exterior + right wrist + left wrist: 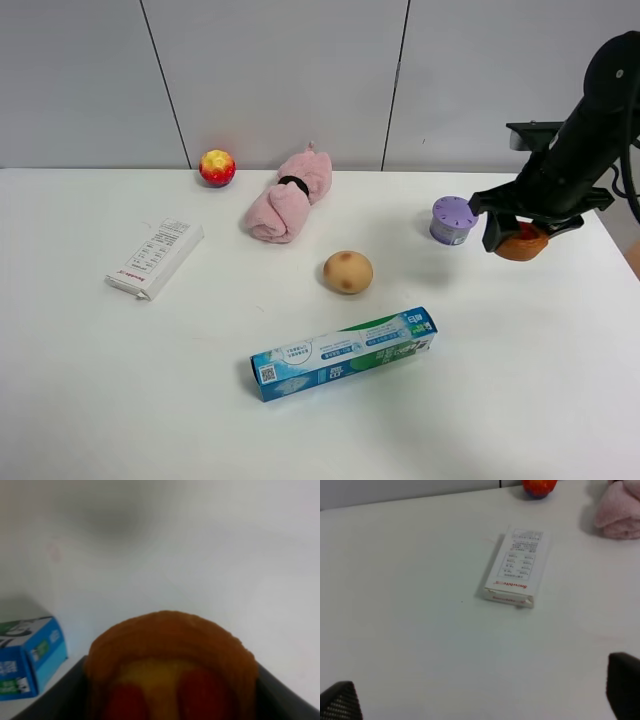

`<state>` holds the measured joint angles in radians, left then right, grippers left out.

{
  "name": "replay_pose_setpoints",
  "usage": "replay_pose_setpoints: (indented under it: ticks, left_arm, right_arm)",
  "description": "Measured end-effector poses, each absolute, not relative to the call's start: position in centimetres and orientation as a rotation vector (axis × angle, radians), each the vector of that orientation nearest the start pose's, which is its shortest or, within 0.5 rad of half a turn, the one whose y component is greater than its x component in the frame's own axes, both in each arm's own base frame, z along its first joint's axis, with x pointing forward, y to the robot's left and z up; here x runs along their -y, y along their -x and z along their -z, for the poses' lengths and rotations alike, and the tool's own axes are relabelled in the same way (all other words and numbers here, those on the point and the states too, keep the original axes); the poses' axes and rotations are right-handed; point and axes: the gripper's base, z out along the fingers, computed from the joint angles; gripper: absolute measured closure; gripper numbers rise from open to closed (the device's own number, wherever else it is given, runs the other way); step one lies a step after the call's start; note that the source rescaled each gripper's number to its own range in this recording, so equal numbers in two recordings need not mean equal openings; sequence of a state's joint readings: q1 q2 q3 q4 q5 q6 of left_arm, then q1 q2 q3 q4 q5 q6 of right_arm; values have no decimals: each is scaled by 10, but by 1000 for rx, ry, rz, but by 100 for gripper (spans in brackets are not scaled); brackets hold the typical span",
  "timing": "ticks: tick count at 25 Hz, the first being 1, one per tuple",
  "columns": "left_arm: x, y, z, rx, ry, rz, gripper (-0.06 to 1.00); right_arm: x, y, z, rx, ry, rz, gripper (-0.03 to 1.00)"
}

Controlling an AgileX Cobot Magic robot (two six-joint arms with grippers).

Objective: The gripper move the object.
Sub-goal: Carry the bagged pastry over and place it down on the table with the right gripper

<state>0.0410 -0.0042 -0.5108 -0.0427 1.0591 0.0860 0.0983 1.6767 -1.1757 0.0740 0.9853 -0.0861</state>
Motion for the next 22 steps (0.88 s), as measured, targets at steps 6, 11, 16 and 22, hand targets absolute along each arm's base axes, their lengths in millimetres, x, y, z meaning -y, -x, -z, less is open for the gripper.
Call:
replay_pose_setpoints:
  ticks: [6,11,16,22]
  left_arm:
    - [4,7,-280,-2027,-48,-29,-6]
    - [4,7,-280,-2027,-48,-29,-6]
    - [4,7,-280,-2027,-48,-29,-6]
    - [4,7,-280,-2027,-48,-29,-6]
  right_arm:
    - [-35,-321,-208,-3000,208,-95,97]
    - [-35,-328,-185,-3051,208,-94,97]
    - [-40,-333,-167,-3079,230,-89,97]
    - [-55,-338,-144,-3096,299,-81,97]
